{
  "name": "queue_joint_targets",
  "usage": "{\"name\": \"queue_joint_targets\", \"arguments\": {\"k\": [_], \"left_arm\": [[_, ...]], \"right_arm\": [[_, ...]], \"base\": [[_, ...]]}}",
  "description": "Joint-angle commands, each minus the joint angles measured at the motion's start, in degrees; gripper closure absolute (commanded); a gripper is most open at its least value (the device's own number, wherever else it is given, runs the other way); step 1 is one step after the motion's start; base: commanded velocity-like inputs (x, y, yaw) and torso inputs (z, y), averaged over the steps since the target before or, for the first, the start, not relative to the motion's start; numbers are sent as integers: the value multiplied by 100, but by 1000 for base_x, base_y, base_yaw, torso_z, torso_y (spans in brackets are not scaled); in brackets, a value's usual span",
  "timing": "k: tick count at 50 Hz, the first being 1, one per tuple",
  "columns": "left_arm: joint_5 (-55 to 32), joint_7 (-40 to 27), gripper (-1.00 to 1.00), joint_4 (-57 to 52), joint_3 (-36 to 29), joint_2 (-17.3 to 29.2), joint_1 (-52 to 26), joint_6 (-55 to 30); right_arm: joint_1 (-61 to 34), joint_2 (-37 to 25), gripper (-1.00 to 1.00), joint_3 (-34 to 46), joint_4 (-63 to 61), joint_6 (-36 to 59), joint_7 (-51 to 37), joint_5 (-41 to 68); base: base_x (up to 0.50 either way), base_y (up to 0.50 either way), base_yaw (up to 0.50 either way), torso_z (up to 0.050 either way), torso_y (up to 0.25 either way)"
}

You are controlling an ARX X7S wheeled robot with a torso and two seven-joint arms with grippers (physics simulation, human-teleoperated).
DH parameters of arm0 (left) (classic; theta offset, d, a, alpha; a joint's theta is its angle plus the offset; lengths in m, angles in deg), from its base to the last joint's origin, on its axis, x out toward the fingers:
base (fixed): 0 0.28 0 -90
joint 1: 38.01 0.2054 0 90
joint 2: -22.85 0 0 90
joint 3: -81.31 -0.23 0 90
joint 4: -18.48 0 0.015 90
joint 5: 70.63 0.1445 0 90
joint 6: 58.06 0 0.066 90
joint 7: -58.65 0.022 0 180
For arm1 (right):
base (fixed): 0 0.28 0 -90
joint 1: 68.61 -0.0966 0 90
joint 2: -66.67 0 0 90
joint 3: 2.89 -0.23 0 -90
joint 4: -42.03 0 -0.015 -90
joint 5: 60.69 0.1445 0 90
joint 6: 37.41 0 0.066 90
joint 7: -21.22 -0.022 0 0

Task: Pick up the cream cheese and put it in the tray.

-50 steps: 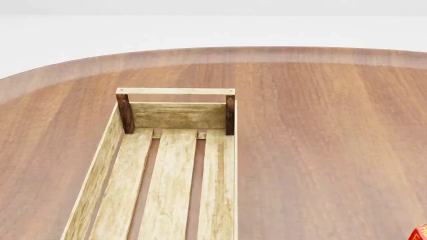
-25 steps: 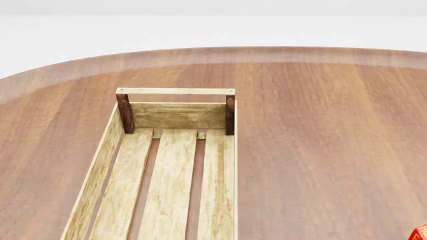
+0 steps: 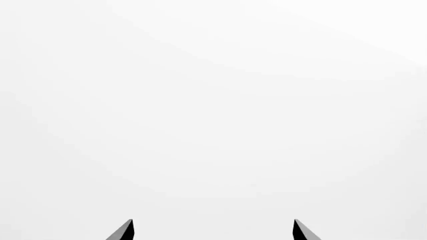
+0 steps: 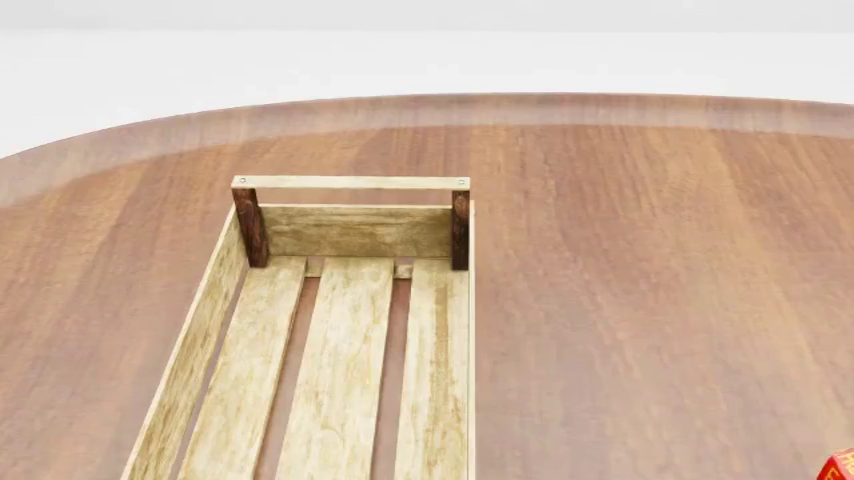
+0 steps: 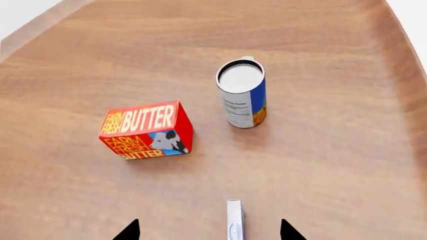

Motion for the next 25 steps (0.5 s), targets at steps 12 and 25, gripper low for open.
{"name": "queue_joint_targets", "arguments": {"k": [12, 25], "left_arm": [[-57, 176, -100, 0, 180, -116, 0, 242], [23, 215, -100, 0, 103, -116, -92, 143]], "right_arm": [[-106, -37, -100, 361, 1437, -520, 264, -414], [-170, -149, -100, 503, 1943, -737, 455, -517]], "base": [[0, 0, 0, 0, 0], [0, 0, 0, 0, 0]]}}
